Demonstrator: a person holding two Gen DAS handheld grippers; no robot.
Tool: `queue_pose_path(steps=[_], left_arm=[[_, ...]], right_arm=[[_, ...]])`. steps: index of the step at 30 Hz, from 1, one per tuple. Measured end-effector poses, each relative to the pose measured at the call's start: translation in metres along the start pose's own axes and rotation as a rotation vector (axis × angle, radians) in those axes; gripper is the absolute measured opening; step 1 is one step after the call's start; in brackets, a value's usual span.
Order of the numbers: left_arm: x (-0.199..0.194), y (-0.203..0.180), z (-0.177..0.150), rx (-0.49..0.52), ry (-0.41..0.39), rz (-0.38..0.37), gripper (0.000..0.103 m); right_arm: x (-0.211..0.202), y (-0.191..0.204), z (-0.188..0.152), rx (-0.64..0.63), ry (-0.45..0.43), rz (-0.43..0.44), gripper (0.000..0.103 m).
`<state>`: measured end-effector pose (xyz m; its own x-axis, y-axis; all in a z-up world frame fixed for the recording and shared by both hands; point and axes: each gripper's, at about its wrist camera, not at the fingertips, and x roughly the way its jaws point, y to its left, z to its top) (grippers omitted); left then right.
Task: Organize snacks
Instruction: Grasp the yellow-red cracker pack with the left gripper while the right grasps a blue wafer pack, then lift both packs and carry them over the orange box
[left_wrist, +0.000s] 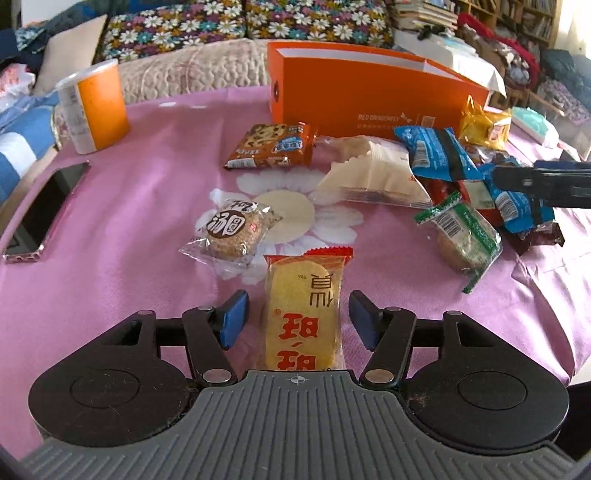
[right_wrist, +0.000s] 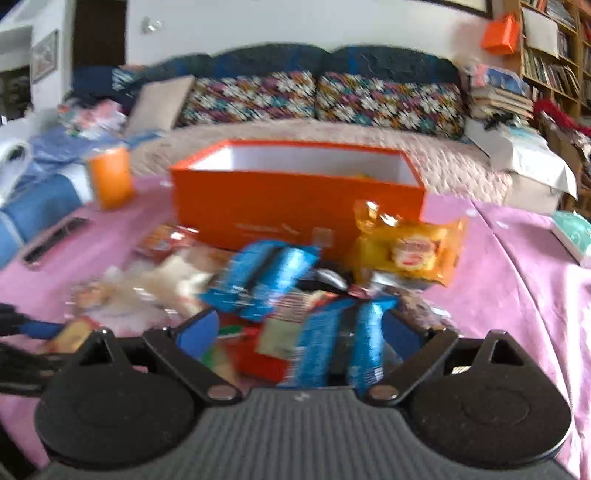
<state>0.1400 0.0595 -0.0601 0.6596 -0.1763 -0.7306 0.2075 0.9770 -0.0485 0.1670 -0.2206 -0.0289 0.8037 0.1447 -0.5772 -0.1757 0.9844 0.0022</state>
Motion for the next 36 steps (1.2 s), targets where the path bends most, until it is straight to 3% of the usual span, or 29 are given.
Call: queue_pose_path(steps=[2,5,8,9,10,12,17,21,22,25,28,30,36], left_arm=[[-0.001,-0.002,-0.002,0.013,0.000,0.004,0.043],[0.001,-0.008,-0.005,0.052,-0.011,0.021,0.046],[0.001,-0.010,-0.004,0.051,-0.010,0.000,0.028],[0.000,-0.011,-0.004,0.054,-0.010,0.003,0.015],[-0.002,-0.012,-0.004,0.062,-0.010,-0.004,0.010],[-0.005,-0.014,-0.007,0.062,-0.007,-0.007,0.009],[-0.017,-0.026,-0.020,0.087,-0.001,-0.011,0.009],[-0.025,-0.035,-0.029,0.111,-0.009,0.000,0.015],[-0.026,-0.038,-0.030,0.125,-0.012,0.015,0.025],[-0.027,-0.042,-0.028,0.158,-0.015,0.069,0.037],[-0.036,-0.042,-0.029,0.166,-0.039,0.069,0.053],[-0.036,-0.043,-0.031,0.174,-0.034,0.067,0.051],[-0.028,-0.050,-0.034,0.187,-0.016,0.058,0.045]], right_arm=[[0.014,-0.004,-0.004,-0.002,0.036,-0.031,0.084],[0.021,-0.001,-0.011,-0.020,0.030,-0.058,0.081],[0.019,0.009,-0.018,-0.102,0.029,-0.096,0.070],[0.016,0.009,-0.021,-0.103,0.031,-0.092,0.066],[0.012,0.006,-0.023,-0.093,0.037,-0.090,0.064],[0.001,0.003,-0.030,-0.060,0.049,-0.087,0.058],[-0.031,0.004,-0.049,-0.015,0.059,-0.090,0.058],[-0.052,0.012,-0.064,-0.023,0.061,-0.099,0.058],[-0.054,0.013,-0.066,-0.032,0.059,-0.102,0.058],[-0.055,0.007,-0.064,0.005,0.055,-0.072,0.061],[-0.069,-0.001,-0.060,0.065,0.024,-0.062,0.073],[-0.077,0.001,-0.064,0.071,0.018,-0.069,0.080],[-0.076,0.003,-0.073,0.081,0.041,-0.066,0.080]])
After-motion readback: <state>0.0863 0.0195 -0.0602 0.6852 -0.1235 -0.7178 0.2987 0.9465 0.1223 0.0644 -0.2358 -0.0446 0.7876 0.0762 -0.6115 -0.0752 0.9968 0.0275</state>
